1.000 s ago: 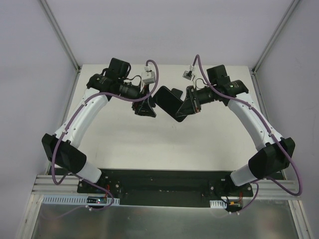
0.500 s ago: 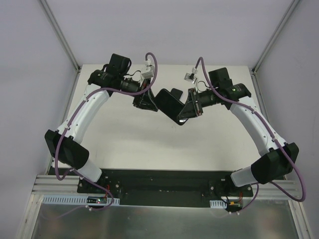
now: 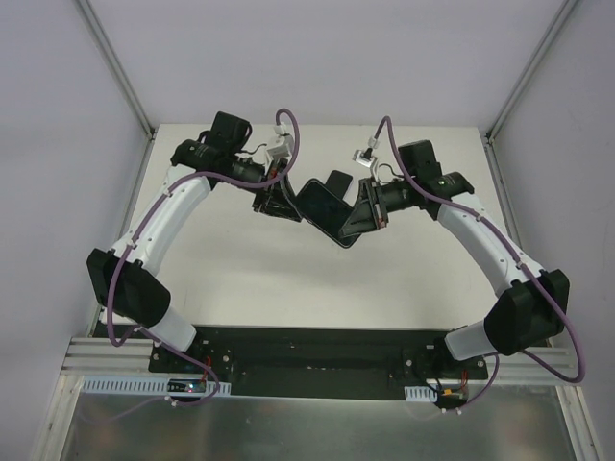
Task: Take the phone out of the phone case
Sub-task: Remove the phone case from the phone.
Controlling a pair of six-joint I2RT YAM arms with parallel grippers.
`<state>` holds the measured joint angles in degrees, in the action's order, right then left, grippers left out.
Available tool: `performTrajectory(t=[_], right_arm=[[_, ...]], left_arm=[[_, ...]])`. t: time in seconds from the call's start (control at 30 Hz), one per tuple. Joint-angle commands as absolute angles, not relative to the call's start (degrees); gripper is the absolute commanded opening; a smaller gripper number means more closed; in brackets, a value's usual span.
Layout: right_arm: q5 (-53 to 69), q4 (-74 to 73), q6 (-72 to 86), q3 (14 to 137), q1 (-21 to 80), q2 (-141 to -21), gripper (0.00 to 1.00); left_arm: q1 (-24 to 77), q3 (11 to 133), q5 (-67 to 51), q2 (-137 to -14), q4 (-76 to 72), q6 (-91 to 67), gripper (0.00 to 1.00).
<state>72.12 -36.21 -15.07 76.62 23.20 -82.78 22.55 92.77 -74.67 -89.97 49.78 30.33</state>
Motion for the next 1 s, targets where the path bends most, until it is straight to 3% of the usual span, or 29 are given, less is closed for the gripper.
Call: performTrajectory(t=[0.0,0.47,0.97], right_arm=[[80.1,-15.3,3.5,75.3,22.7,-82.1,0.0],[83.6,-5.3,13.0,72.6,23.9,-81.5,0.0],[83.8,-3.3,13.7,70.0,24.1,-78.7,0.0]], left_arm=[[28.5,93.6,-75.1,-87.2,50.8,40.5,0.0],[40.5,100.8,-58.3,-89.5,60.9,54.4,0.0],[38.9,104.1,-52.7,-91.8,59.2,52.0,0.0]])
